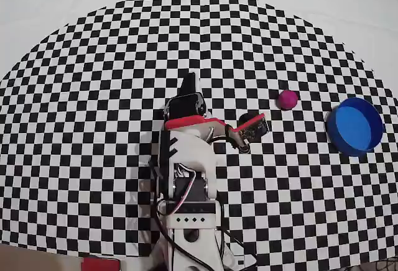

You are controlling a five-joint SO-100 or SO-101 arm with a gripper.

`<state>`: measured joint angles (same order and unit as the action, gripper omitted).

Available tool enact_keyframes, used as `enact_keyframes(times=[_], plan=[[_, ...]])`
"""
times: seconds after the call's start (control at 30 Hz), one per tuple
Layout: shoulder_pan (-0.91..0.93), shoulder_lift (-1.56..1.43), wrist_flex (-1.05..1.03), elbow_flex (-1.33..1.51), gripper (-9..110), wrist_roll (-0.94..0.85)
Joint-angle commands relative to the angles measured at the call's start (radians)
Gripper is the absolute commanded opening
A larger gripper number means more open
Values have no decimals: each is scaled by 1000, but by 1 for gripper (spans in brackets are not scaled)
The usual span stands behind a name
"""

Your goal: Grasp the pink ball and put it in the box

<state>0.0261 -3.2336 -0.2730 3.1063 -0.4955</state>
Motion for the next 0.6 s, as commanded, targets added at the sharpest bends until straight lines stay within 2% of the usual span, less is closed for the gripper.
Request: enact_keyframes(times=[0.0,0.37,0.57], plan=[[-14,-3,-20,6,0,-233],[-23,-8,-51,6,0,-857],[-21,-6,0,6,0,-1008]])
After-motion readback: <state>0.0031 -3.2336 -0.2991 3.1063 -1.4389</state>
